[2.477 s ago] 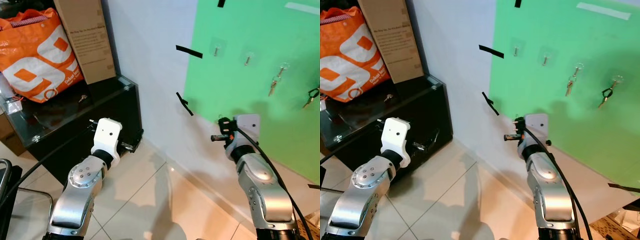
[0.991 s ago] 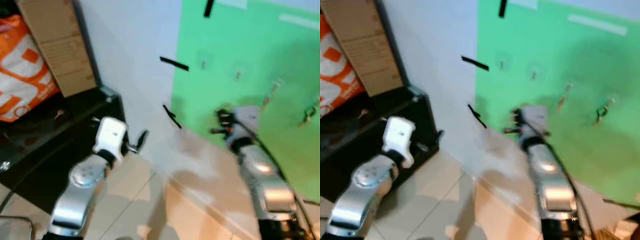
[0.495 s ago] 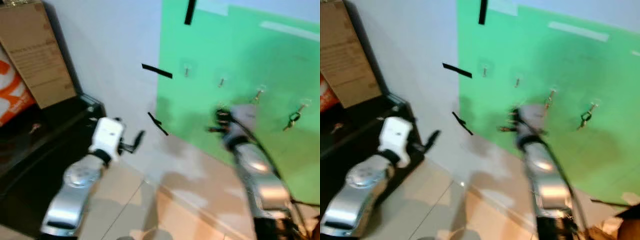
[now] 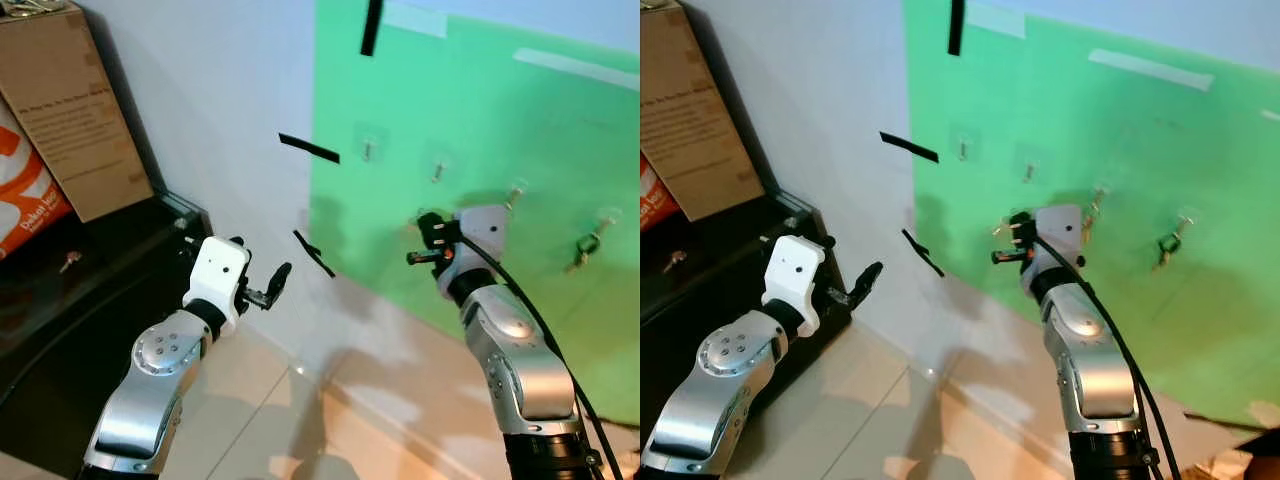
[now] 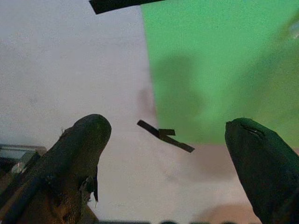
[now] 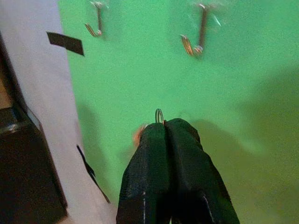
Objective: Hang keys on a hook
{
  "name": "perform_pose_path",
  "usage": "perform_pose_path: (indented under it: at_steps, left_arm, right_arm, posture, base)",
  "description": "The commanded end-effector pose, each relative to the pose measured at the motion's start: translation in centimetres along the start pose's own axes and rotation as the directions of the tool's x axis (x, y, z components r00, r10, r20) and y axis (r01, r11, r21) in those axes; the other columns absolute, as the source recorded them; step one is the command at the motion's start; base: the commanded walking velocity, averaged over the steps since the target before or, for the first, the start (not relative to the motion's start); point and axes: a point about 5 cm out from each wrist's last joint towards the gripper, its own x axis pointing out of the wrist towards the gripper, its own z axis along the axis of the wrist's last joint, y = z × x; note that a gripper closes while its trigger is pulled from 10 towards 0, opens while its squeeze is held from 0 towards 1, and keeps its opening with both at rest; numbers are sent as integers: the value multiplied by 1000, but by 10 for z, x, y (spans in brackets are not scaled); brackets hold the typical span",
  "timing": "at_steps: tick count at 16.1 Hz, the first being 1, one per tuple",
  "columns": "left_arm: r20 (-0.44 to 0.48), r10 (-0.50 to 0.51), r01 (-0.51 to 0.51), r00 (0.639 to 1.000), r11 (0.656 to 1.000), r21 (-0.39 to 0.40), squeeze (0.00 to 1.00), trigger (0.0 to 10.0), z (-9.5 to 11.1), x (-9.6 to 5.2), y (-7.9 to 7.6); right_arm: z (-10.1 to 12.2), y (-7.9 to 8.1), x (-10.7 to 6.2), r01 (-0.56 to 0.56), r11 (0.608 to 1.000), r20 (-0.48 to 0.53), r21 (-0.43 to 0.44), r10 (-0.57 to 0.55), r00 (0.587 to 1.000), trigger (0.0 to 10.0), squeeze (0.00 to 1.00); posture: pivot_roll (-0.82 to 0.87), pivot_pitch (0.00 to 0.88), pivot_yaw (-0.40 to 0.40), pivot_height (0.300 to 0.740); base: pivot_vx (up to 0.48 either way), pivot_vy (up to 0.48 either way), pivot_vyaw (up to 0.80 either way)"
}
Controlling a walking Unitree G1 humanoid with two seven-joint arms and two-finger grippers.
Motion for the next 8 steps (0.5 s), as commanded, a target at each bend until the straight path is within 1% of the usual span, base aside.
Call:
perform_pose_path:
  at_steps: [1,3,4,5,6,7,8]
  left_arm:
    - [18,-15,14,1000,1000,11,114,10000,4,0,-2]
    - [42,-80,80,996,997,6,110,10000,7,1,-6]
    - [53,-129,129,990,992,4,110,10000,10,0,-7]
    - [56,-145,145,988,989,3,110,10000,11,0,-7]
    - [63,-221,221,973,975,1,114,10000,13,-1,-9]
    - [61,-267,268,962,964,6,110,10000,15,-2,-10]
    - [61,-292,293,954,956,4,110,10000,15,-2,-10]
  right_arm:
    - [6,-4,-1,9,1000,21,-1,-9,1000,10000,0]
    - [10,-4,2,2,1000,34,17,-2,999,10000,0]
    - [12,-2,4,-6,1000,40,23,5,999,10000,0]
    - [13,-2,5,-9,1000,42,25,8,999,10000,0]
    - [14,-1,7,-17,999,44,39,15,999,10000,0]
    - [15,-1,9,-17,999,47,50,15,999,10000,0]
    - [16,-1,10,-16,998,52,57,13,999,10000,0]
  posture:
    - [70,0,-8,740]
    - [72,0,-10,740]
    - [73,0,-9,740]
    - [73,0,-9,740]
    - [76,0,-10,740]
    - [76,0,-7,740]
    - [76,0,-7,740]
  base:
    - [0,0,0]
    - [0,0,0]
    - [0,0,0]
    - [0,0,0]
    - [0,0,0]
    - [0,0,0]
    - [0,0,0]
